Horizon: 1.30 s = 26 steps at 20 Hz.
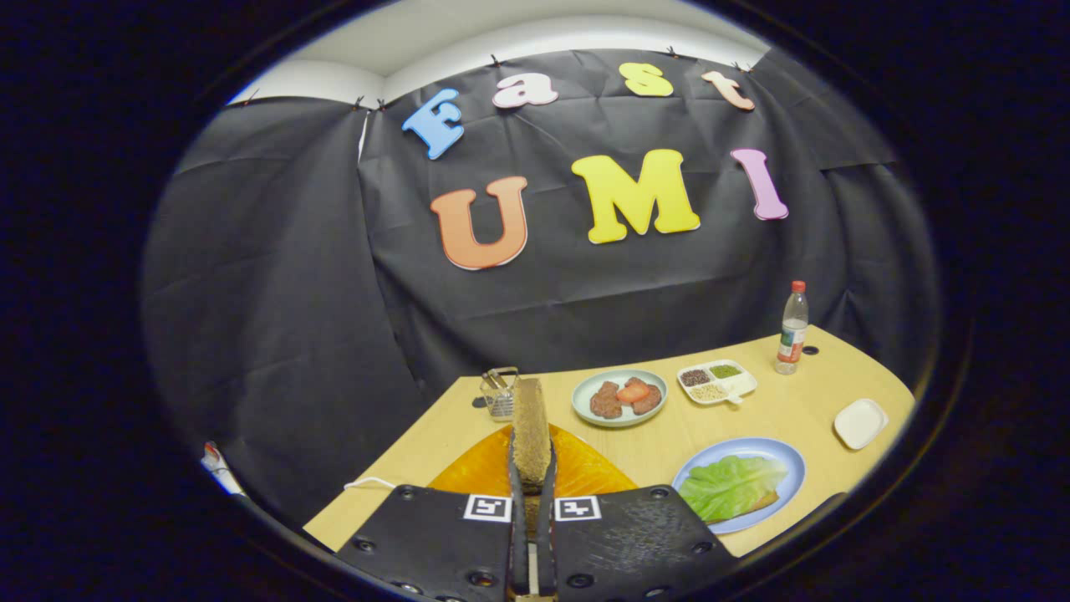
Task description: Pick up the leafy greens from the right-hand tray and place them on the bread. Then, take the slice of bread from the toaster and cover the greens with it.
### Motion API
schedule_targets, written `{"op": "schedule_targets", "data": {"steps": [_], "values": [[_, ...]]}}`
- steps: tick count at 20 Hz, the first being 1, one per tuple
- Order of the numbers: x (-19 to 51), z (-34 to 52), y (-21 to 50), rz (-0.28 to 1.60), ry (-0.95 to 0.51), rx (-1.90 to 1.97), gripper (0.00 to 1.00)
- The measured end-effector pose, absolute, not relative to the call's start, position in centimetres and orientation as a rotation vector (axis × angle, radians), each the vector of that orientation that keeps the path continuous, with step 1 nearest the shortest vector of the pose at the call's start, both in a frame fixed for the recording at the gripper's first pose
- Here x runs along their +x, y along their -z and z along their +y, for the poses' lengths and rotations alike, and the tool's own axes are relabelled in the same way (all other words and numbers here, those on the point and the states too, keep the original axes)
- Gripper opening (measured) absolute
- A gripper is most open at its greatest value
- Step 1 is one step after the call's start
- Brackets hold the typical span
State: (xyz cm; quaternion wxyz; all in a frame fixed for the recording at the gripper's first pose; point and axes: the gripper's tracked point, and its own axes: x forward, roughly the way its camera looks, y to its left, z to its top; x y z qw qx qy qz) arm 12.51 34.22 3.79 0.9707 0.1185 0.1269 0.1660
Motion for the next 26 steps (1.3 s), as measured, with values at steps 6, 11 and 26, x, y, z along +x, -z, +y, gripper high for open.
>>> {"op": "schedule_targets", "data": {"steps": [6, 11, 26], "values": [[11.9, 29.2, -6.0, 0.194, -0.322, 0.278, 0.04], [13.7, 23.0, -2.7, 0.225, -0.228, 0.272, 0.04], [19.4, 17.3, 9.9, 0.381, -0.179, 0.42, 0.04]]}}
